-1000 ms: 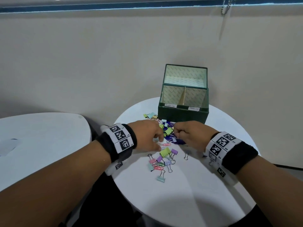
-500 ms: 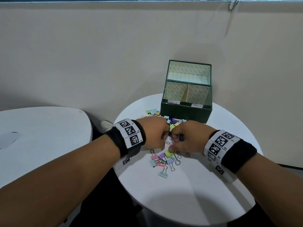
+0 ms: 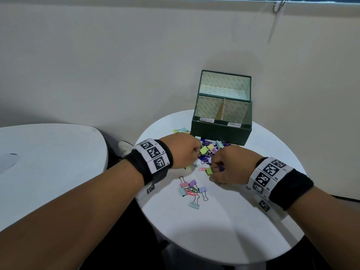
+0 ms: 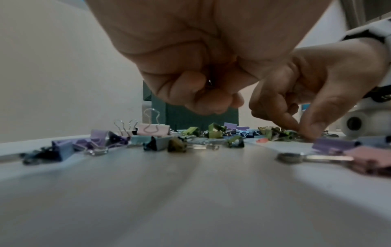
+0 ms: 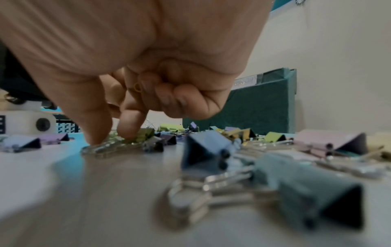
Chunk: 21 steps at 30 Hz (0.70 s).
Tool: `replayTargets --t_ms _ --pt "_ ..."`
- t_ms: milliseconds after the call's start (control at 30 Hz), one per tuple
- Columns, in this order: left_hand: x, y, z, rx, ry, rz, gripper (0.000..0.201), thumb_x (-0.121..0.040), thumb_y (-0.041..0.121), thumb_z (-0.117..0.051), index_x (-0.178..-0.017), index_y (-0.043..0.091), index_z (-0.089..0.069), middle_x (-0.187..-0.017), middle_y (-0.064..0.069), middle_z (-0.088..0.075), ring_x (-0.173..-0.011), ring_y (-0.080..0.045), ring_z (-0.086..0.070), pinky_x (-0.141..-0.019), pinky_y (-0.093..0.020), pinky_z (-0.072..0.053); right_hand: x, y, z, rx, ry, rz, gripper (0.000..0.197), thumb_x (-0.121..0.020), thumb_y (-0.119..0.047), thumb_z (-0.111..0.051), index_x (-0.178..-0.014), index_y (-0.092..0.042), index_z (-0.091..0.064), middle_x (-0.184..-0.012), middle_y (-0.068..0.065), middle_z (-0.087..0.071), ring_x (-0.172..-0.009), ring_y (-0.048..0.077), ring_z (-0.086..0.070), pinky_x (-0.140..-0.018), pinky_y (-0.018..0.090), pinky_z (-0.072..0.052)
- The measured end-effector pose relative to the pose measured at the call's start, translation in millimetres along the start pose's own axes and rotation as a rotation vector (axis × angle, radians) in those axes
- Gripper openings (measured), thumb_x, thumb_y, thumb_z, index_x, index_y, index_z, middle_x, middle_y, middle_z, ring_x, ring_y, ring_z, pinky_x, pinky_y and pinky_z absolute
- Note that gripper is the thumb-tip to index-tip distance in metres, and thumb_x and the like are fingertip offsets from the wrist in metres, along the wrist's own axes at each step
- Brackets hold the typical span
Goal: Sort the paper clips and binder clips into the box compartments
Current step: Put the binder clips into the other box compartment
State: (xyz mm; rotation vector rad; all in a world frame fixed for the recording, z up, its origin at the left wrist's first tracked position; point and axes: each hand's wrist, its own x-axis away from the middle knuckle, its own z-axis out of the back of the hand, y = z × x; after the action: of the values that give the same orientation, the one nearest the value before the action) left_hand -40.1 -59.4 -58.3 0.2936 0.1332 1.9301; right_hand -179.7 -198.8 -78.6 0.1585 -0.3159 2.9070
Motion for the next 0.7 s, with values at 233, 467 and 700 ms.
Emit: replayTargets --t_ms 233,467,700 --pt "22.4 -0.5 -7.4 0.047 -0.187 -0.085 0.015 -0.08 0.041 -0.072 -0.088 0.033 -0.062 -0.095 0.017 -0.057 -0.094 -0.009 -0.055 -0.083 -0.03 -0.049 2.2 1.0 -4.0 -0.017 0.016 0.006 0.016 -0.081 -0.025 -0.061 -0.067 -0.019 -0.057 -0.066 -0.003 -0.06 -0.064 0.018 -0.054 -0.062 0.033 -0.051" --pt "26.9 5.1 -8.7 0.03 -0.218 -0.219 0.018 -0.081 0.045 -0.077 -0.097 0.036 -0.075 -0.085 0.024 -0.047 -0.079 0.01 -0.046 -0.063 -0.011 -0.028 0.0 -2.4 1.9 -0.187 0.139 0.011 0.015 -0.101 -0.022 -0.043 -0.087 -0.017 -0.043 -0.07 0.007 -0.054 -0.062 0.024 -0.046 -0.061 0.041 -0.043" --pt "24.6 -1.4 -13.0 0.102 -0.154 -0.218 0.005 -0.082 0.038 -0.076 -0.083 0.033 -0.073 -0.086 0.019 -0.057 -0.08 0.007 -0.054 -0.073 -0.021 -0.043 -5.7 0.1 1.1 -0.206 0.089 -0.037 0.014 -0.095 -0.01 -0.043 -0.1 -0.022 -0.048 -0.084 0.003 -0.063 -0.075 0.024 -0.057 -0.072 0.041 -0.05"
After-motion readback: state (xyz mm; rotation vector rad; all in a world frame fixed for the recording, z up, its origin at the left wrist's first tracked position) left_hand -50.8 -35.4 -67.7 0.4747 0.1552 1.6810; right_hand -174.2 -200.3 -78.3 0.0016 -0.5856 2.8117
